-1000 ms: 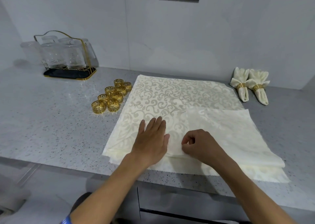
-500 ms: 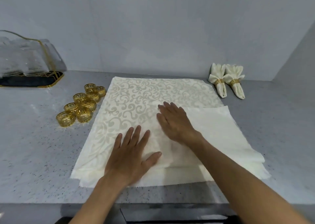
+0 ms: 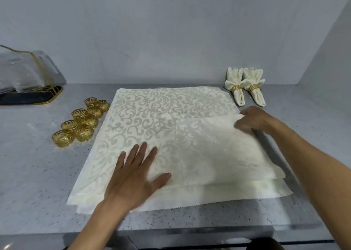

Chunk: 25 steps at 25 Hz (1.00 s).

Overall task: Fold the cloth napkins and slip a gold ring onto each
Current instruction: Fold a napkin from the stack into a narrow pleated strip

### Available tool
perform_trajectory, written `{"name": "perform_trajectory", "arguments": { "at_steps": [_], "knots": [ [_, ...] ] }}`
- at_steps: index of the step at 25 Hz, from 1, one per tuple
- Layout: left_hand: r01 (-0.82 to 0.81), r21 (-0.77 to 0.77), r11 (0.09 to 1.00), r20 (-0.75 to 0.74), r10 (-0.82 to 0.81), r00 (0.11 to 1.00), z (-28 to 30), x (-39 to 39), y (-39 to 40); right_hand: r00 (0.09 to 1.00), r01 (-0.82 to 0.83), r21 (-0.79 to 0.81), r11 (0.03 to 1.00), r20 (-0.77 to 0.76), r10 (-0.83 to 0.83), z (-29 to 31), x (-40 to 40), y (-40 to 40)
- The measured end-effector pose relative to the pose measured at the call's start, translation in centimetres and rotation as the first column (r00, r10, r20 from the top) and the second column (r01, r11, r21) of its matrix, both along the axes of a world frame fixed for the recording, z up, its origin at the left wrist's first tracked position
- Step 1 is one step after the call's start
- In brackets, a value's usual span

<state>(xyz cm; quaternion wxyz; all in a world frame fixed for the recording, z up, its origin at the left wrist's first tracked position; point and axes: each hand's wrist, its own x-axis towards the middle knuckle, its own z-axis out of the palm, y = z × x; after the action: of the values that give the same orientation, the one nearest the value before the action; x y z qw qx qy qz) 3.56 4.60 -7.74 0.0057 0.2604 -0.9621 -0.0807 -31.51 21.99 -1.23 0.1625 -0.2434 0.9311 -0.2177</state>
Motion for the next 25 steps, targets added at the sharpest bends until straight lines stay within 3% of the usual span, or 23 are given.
{"name": "perform_trajectory", "arguments": {
  "at_steps": [2, 4, 7, 10, 16, 20, 21, 23, 25],
  "knots": [
    [0.015, -0.004, 1.0, -0.021, -0.015, 1.0, 0.0, 0.1, 0.1, 0.988, 0.064, -0.186, 0.981, -0.123, -0.088, -0.6, 2.6, 0.7],
    [0.037, -0.062, 0.997, -0.136, -0.045, 0.99, 0.0, 0.2, 0.4, 0.949, 0.028, -0.25, 0.968, -0.296, -0.104, -1.7, 7.5, 1.1],
    [0.12, -0.22, 0.968, -0.395, -0.201, 0.897, -0.4, 0.7, 1.0, 0.888, -0.17, -0.275, 0.946, -0.46, 0.026, -3.7, 16.2, 1.0],
    [0.266, -0.297, 0.917, -0.439, -0.379, 0.814, -0.9, 1.0, 1.6, 0.824, -0.344, -0.258, 0.903, -0.544, 0.159, -6.2, 20.4, 0.7],
    [0.375, -0.213, 0.902, -0.409, -0.431, 0.804, -0.5, -0.1, 4.4, 0.818, -0.459, -0.302, 0.836, -0.51, 0.266, -7.8, 20.9, 1.4],
    [0.425, -0.265, 0.865, -0.359, -0.498, 0.789, -0.3, -1.5, 4.4, 0.799, -0.579, -0.275, 0.767, -0.379, 0.467, -6.3, 20.2, 2.8],
    [0.437, -0.287, 0.852, -0.328, -0.516, 0.791, -0.4, -1.7, 4.3, 0.823, -0.563, -0.331, 0.757, -0.309, 0.476, -5.8, 19.9, 3.4],
    [0.46, -0.319, 0.829, -0.277, -0.546, 0.791, -0.8, -1.9, 4.0, 0.912, -0.384, -0.377, 0.843, -0.298, 0.282, -5.3, 18.1, 4.7],
    [0.469, -0.32, 0.823, -0.284, -0.556, 0.781, -0.9, -1.9, 3.9, 0.898, -0.109, -0.107, 0.988, -0.438, 0.051, -4.8, 15.8, 6.1]
  ]
}}
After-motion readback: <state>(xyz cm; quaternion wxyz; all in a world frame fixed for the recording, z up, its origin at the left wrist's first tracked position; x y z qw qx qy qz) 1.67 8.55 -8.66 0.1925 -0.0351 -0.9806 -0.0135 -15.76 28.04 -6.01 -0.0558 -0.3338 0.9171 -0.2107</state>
